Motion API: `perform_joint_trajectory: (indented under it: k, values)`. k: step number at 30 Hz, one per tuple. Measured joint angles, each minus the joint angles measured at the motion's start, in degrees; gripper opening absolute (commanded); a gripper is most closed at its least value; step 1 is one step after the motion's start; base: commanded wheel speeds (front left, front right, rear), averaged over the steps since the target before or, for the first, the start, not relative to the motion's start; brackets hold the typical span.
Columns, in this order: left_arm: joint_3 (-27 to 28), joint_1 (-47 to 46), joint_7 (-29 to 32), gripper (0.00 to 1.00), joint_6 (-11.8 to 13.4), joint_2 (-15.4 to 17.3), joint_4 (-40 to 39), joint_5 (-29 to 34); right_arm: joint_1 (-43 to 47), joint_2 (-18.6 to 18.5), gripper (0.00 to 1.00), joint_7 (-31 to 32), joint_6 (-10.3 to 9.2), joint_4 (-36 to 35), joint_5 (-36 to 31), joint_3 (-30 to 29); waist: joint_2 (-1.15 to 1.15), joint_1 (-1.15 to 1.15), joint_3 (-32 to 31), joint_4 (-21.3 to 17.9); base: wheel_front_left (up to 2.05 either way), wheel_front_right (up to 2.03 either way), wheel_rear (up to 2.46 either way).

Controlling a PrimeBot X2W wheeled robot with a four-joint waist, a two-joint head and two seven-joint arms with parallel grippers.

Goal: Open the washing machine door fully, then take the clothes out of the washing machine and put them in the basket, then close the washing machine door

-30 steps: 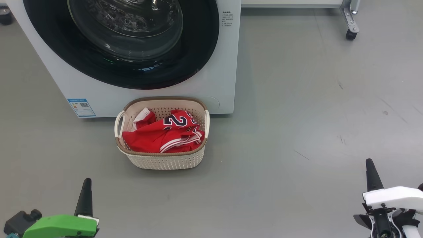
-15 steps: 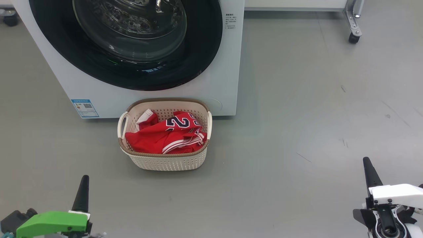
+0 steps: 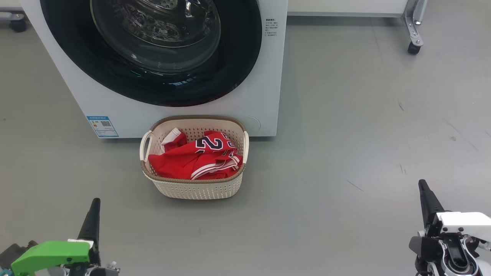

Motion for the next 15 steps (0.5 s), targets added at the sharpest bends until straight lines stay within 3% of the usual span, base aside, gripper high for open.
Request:
perform_joint_trajectory:
  k: [5, 15]
  values:
    - [0.34, -0.16, 0.67, 0.0, 0.0, 0.07, 0.32, -3.16, -0.79, 0.02, 0.0, 1.03, 0.32, 0.43, 3.74, -0.35, 0.0, 0.0, -0.17, 0.2, 0.0, 0.0, 0.0]
    - [0.48, -0.52, 0.67, 0.0, 0.0, 0.13, 0.62, -3.21, -0.8, 0.05, 0.0, 1.03, 0.52, 0.7, 4.17, -0.42, 0.0, 0.0, -0.18, 0.21, 0.0, 0.0, 0.0]
